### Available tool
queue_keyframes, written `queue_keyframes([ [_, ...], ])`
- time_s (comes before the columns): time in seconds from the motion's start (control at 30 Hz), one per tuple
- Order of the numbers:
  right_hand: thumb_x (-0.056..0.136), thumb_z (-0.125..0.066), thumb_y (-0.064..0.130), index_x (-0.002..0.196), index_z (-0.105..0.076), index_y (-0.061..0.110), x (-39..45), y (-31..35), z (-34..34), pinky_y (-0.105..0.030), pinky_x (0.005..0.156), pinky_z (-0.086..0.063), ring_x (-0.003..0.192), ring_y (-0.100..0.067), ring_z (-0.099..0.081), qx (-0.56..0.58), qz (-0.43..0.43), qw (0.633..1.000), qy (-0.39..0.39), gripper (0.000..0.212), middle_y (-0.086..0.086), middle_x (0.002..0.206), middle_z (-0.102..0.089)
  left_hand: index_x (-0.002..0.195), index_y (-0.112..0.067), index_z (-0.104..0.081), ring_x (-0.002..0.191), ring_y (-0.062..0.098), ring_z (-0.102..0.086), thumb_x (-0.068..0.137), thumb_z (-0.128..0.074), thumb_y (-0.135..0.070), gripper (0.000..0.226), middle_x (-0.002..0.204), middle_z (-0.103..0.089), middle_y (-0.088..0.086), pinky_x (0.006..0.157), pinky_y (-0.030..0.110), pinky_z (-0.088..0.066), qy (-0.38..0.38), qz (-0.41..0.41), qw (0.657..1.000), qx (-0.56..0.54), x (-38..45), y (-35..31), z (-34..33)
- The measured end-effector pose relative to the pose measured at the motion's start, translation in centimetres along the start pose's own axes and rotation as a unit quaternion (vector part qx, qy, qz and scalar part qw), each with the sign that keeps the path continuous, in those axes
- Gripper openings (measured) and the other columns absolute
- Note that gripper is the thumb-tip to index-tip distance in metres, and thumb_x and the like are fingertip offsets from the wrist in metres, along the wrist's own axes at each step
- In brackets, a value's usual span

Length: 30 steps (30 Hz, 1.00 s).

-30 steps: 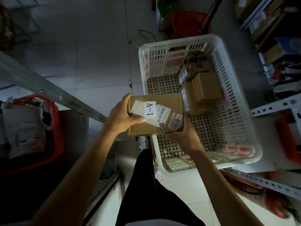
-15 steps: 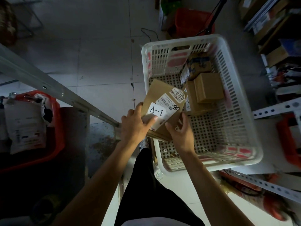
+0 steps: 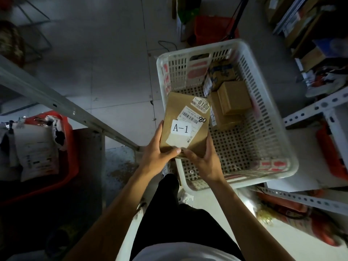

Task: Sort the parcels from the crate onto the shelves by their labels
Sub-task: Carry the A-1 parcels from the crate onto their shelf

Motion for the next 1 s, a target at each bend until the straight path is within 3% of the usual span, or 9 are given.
queue_keyframes([
  [0.07,0.074,-0.081,0.048,0.151,-0.032,0.032,-1.0,1.1,1.1,-0.036,0.104,-0.05,0.128,-0.009,-0.054,-0.003,0.015,1.0,-0.015,0.092,0.006,0.139,-0.056,0.158,-0.028,-0.016,0.122,0.0,-0.056,0.083,-0.078,-0.011,0.099,0.141,-0.053,-0.008,0.089,0.014,-0.052,0.006,-0.006,1.0,-0.006,-1.0,-0.7,-0.6],
  [0.23,0.07,-0.086,0.053,0.15,-0.033,0.033,-4.2,3.4,5.1,-0.049,0.098,-0.053,0.123,-0.019,-0.058,0.021,0.033,0.996,-0.084,0.098,0.002,0.132,-0.059,0.156,-0.039,-0.019,0.113,-0.006,-0.059,0.078,-0.082,-0.015,0.103,0.133,-0.056,-0.02,0.084,0.008,-0.049,0.055,-0.035,0.998,0.002,-2.1,-4.6,-2.7],
  [0.37,0.073,-0.085,0.043,0.151,-0.032,0.031,-7.9,4.8,8.5,-0.035,0.103,-0.051,0.127,0.0,-0.051,0.039,0.041,0.983,-0.172,0.095,0.015,0.138,-0.053,0.157,-0.037,-0.017,0.118,-0.009,-0.055,0.077,-0.084,-0.019,0.106,0.139,-0.054,-0.017,0.096,0.014,-0.049,0.137,-0.073,0.987,0.03,-2.2,-7.8,-5.6],
  [0.5,0.071,-0.09,0.039,0.15,-0.034,0.034,-12.4,4.9,11.5,-0.054,0.103,-0.048,0.136,-0.018,-0.048,0.083,0.04,0.966,-0.243,0.097,0.008,0.145,-0.05,0.157,-0.036,-0.017,0.121,-0.01,-0.053,0.074,-0.084,-0.026,0.107,0.143,-0.053,-0.015,0.097,0.011,-0.046,0.214,-0.116,0.968,0.052,-3.9,-10.9,-9.3],
  [0.63,0.071,-0.091,0.03,0.151,-0.033,0.033,-18.5,3.2,13.8,-0.045,0.109,-0.047,0.138,-0.01,-0.045,0.118,0.028,0.943,-0.31,0.099,0.007,0.148,-0.047,0.156,-0.039,-0.018,0.116,-0.007,-0.058,0.076,-0.084,-0.027,0.105,0.139,-0.056,-0.016,0.092,0.013,-0.05,0.28,-0.152,0.944,0.086,-7.6,-12.5,-14.0],
  [0.73,0.075,-0.085,0.008,0.149,-0.034,0.022,-23.8,1.5,15.4,-0.018,0.091,-0.054,0.121,0.009,-0.053,0.162,0.025,0.92,-0.357,0.091,0.006,0.137,-0.052,0.157,-0.034,-0.019,0.119,0.001,-0.059,0.078,-0.083,-0.019,0.103,0.141,-0.056,-0.01,0.094,0.021,-0.053,0.323,-0.17,0.925,0.104,-11.3,-12.8,-18.1],
  [0.8,0.076,-0.08,-0.004,0.143,-0.037,0.023,-27.4,0.2,16.4,-0.01,0.082,-0.052,0.113,0.014,-0.056,0.182,0.028,0.905,-0.383,0.084,0.011,0.131,-0.055,0.157,-0.036,-0.018,0.125,0.005,-0.057,0.08,-0.081,-0.017,0.101,0.145,-0.052,-0.008,0.096,0.026,-0.054,0.363,-0.174,0.909,0.103,-14.1,-12.6,-21.3],
  [0.9,0.076,-0.081,-0.001,0.135,-0.041,0.034,-33.1,-2.9,18.9,-0.009,0.083,-0.05,0.112,0.014,-0.056,0.179,0.016,0.886,-0.428,0.079,0.021,0.128,-0.056,0.156,-0.034,-0.018,0.129,0.006,-0.053,0.08,-0.081,-0.015,0.101,0.148,-0.048,-0.008,0.1,0.032,-0.053,0.395,-0.184,0.894,0.11,-18.6,-12.5,-26.0],
  [1.0,0.08,-0.082,0.013,0.128,-0.039,0.05,-39.8,-5.5,22.4,-0.006,0.083,-0.048,0.109,0.02,-0.053,0.162,0.002,0.857,-0.489,0.074,0.042,0.118,-0.055,0.157,-0.032,-0.014,0.129,-0.001,-0.051,0.08,-0.081,-0.014,0.104,0.149,-0.046,-0.009,0.099,0.023,-0.051,0.437,-0.186,0.873,0.108,-24.2,-12.6,-31.9],
])
Point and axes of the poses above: each hand's wrist, its own x-axis towards the middle knuckle, its own z-axis out of the back of the hand, y = z × x, the point moved 10 cm from there along x, towards the middle knuckle
